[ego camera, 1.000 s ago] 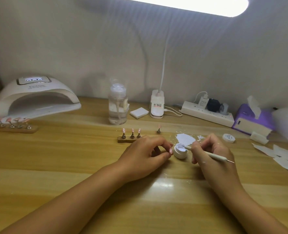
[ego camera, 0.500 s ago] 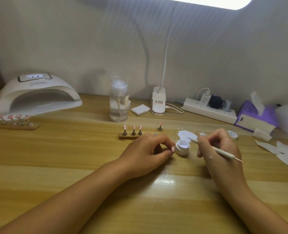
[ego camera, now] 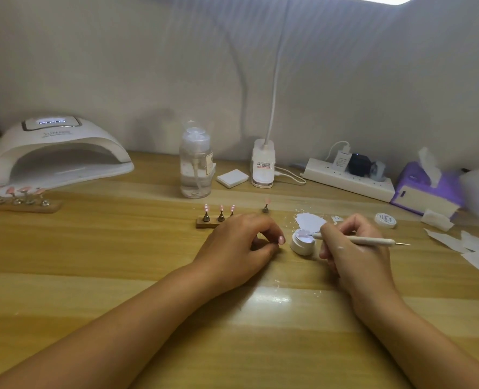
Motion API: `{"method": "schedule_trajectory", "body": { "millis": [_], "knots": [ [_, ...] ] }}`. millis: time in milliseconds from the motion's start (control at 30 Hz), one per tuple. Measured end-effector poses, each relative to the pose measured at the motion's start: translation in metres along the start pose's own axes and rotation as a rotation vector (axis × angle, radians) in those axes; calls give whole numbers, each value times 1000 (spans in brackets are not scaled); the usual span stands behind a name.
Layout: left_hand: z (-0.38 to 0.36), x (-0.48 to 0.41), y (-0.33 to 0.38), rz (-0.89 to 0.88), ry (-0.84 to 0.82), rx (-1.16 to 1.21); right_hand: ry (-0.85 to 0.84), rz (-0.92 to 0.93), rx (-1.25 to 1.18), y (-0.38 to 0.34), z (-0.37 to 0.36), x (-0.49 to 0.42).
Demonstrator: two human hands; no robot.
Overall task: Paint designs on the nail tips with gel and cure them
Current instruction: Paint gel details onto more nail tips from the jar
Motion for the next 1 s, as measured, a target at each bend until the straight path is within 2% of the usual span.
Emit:
{"method": "schedule_trajectory", "body": {
  "millis": [267, 433, 567, 667, 733, 1000],
  "knots": [
    [-2, 0, 0, -4, 1, -16, -42, 13, 76, 3, 1, 0],
    [0, 0, -2, 37, 1, 41, -44, 146, -152, -20, 1, 13],
    [1, 0, -1, 37, 1, 58, -195, -6, -263, -26, -9, 23],
    [1, 1, -2, 31, 3, 74, -153, -103, -262, -19, -14, 22],
    [1, 0, -2, 23, 4, 73, -114, -102, -241, -16, -16, 20],
    [0, 0, -1, -26, 31, 28, -187, -80, -157, -12, -21, 17]
  ]
}}
Point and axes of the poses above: each hand's wrist, its own x-axis away from the middle knuckle, its own z-axis out of the back of the hand, y = z × x, the point moved 1 cm from there along -x, towards the middle knuckle, and after that the axes turned 6 degrees about -x, right-handed, at the moved point
